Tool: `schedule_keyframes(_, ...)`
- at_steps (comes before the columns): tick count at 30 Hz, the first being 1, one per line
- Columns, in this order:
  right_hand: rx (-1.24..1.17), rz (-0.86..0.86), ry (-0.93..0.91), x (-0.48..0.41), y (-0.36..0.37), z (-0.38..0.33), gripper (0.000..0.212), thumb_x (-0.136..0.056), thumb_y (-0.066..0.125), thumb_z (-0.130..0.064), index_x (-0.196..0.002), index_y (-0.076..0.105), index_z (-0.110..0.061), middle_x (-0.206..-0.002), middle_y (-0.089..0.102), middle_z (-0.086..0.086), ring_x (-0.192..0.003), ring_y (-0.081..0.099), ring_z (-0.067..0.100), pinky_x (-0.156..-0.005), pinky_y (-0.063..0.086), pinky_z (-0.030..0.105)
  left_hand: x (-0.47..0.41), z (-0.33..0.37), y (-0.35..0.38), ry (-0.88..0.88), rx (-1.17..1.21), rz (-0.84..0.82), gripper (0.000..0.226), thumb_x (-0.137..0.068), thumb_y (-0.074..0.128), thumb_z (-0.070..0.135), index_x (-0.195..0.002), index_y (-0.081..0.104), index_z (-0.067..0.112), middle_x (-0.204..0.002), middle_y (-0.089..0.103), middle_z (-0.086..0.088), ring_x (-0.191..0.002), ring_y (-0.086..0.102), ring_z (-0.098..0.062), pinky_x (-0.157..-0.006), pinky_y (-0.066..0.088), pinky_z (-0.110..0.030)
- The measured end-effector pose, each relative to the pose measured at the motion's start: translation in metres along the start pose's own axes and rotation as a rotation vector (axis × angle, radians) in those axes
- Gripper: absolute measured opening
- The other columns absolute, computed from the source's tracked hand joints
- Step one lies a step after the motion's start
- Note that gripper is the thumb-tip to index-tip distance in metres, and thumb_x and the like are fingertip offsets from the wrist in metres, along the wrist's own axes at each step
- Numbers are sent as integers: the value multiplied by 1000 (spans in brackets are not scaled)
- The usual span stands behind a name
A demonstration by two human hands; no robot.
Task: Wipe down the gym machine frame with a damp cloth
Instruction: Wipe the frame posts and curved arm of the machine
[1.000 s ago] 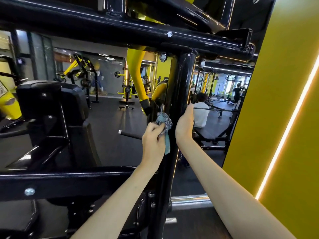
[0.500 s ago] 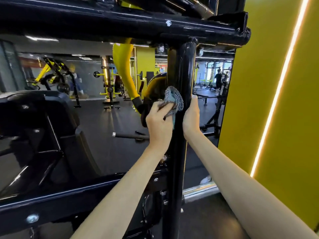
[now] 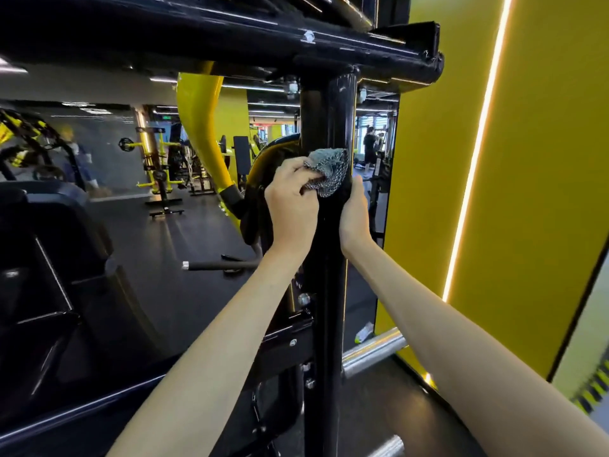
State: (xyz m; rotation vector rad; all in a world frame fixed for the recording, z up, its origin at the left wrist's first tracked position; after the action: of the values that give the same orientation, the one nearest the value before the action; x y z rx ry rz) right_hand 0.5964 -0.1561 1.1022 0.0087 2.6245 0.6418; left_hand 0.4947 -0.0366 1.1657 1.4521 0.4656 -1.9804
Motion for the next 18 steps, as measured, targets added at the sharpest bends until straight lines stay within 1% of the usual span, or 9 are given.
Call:
schedule_keyframes(1, 19, -6, -3, 1, 1, 0, 51, -102, 31, -32, -122, 45, 13, -119, 55, 31, -97, 55, 19, -81, 49, 25, 0, -3, 1, -5, 14, 2, 28, -72, 54, -15, -88, 73, -2, -97, 68, -11, -92, 61, -16, -86, 45, -10)
schedule_keyframes(3, 39, -16, 26, 1, 2, 3, 52, -102, 30, -37, -118, 51, 7, -119, 60, 25, -105, 61, 26, -89, 48, 33, 22, -22, 1, -62, 39, 2, 29, -75, 55, -16, -95, 72, -4, -102, 68, -12, -96, 63, -19, -89, 49, -18)
schedule_keyframes(6, 56, 0, 46, 0, -2, 5, 52, -99, 30, -41, -119, 50, 3, -124, 56, 22, -120, 51, 36, -101, 44, 44, 82, -61, -2, -228, 94, -94, 34, -75, 52, -20, -99, 70, -3, -105, 67, -10, -100, 63, -23, -90, 52, -40)
schedule_keyframes(7, 58, 0, 45, -1, -2, 4, 52, -99, 30, -40, -121, 49, 3, -125, 54, 23, -120, 49, 36, -101, 43, 44, 95, -66, -3, -264, 116, -141, 36, -74, 51, -21, -95, 70, 1, -102, 66, -5, -97, 63, -22, -87, 53, -41)
schedule_keyframes(10, 37, -8, 64, 0, -2, 6, 50, -101, 30, -41, -126, 55, -5, -117, 65, 14, -109, 62, 22, -90, 52, 32, 81, -54, -5, -196, 114, -166, 42, -68, 49, -26, -90, 69, 4, -92, 61, 0, -86, 60, -12, -79, 50, -25)
schedule_keyframes(12, 0, -48, 79, -2, 2, 10, 52, -95, 38, -49, -117, 62, -7, -110, 66, 15, -101, 62, 23, -89, 51, 36, 54, -31, -4, -133, 95, -106, 40, -66, 49, -25, -90, 70, -2, -93, 61, -4, -88, 59, -9, -82, 48, -14)
schedule_keyframes(13, 6, -45, 85, -2, 2, 10, 52, -92, 42, -52, -110, 60, -7, -104, 64, 17, -96, 60, 26, -87, 51, 39, 44, -22, -2, -113, 98, -85, 39, -65, 49, -23, -89, 72, -2, -94, 61, -4, -90, 59, -11, -85, 47, -14)
schedule_keyframes(16, 2, -69, 134, 0, 1, 15, 42, -99, 38, -46, -104, 55, -7, -94, 58, 14, -83, 59, 21, -70, 53, 28, 44, -11, 0, -44, 98, -65, 34, -67, 53, -20, -85, 73, -1, -100, 59, -1, -98, 58, -15, -89, 48, -18)
schedule_keyframes(18, -16, -43, 170, -2, -2, 19, 45, -101, 35, -43, -106, 60, -6, -100, 65, 14, -89, 65, 24, -69, 55, 27, 71, -21, -2, -10, 61, -96, 28, -68, 54, -16, -81, 73, -1, -102, 57, 1, -98, 57, -17, -87, 47, -17)
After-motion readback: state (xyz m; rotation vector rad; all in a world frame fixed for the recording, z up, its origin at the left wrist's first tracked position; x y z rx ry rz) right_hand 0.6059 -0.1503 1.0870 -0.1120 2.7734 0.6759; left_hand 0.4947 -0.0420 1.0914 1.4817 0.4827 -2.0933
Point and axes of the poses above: each hand's wrist, its own x-axis away from the middle knuckle, its own y-axis out of the palm, z = x × y, the point moved 10 cm from there along -x, towards the middle knuckle
